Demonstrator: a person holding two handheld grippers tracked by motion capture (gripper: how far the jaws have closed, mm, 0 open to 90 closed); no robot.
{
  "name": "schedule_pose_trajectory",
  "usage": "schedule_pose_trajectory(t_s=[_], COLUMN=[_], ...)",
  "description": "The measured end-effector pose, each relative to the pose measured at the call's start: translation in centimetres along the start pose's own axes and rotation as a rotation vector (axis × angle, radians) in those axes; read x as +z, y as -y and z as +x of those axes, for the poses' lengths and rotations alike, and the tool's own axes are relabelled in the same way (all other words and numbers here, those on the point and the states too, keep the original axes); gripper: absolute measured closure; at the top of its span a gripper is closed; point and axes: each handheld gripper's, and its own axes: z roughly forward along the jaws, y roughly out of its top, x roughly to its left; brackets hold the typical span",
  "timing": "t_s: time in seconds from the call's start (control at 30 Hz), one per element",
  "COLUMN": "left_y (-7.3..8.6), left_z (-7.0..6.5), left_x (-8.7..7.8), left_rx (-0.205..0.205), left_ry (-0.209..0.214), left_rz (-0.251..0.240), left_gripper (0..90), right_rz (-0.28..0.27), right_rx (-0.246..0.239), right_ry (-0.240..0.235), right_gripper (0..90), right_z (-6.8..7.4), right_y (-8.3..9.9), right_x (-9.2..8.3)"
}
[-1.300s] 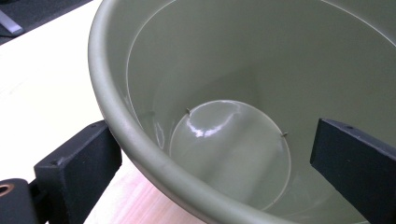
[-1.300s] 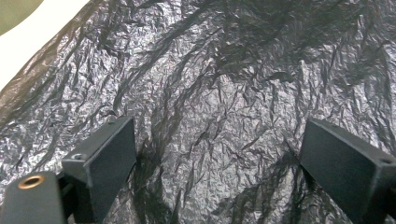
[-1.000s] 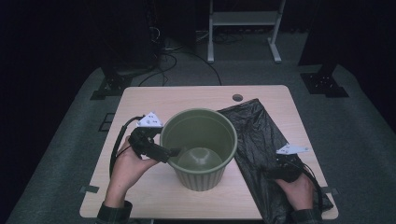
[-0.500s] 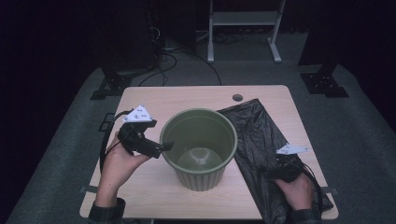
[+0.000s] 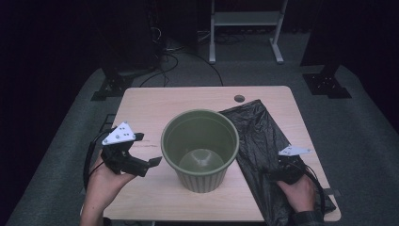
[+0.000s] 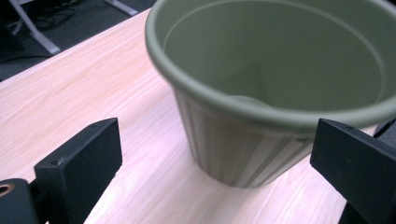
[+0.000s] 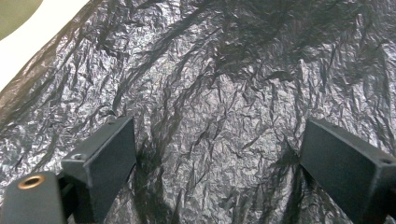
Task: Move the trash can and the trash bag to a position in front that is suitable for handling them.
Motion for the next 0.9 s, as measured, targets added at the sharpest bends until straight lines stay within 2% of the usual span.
schedule_pose_trajectory(t_s=[0.07,0.23,0.33,0.4,0.67,0.83,0.9], left_y=[0.3,2.3,3.7,4.0,6.2,7.1,7.8], left_z=[0.0,0.1,0.3,0.4,1.2,1.5,1.7], left_x=[0.0,0.6,1.4,1.6,4.1,5.2,6.0], left_rx=[-0.002,-0.016,-0.025,-0.027,-0.036,-0.050,-0.068], left_ry=[-0.003,-0.011,-0.018,-0.023,-0.038,-0.050,-0.054], left_rz=[-0.001,-0.016,-0.008,-0.006,0.011,-0.002,0.007], left_gripper=[1.0,1.0,1.0,1.0,1.0,1.0,1.0], right_rz=[0.000,0.000,0.000,0.000,0.000,0.001,0.001], right_rx=[0.000,0.000,0.000,0.002,0.002,0.002,0.003], right_ry=[0.000,0.000,0.001,0.001,0.001,0.001,0.000], right_gripper=[9.9,9.8,9.9,9.9,9.9,9.9,9.9], right_z=[0.0,0.0,0.0,0.0,0.0,0.0,0.0], right_y=[0.0,0.0,0.0,0.0,0.0,0.0,0.0], right_x=[0.0,0.0,0.0,0.0,0.0,0.0,0.0])
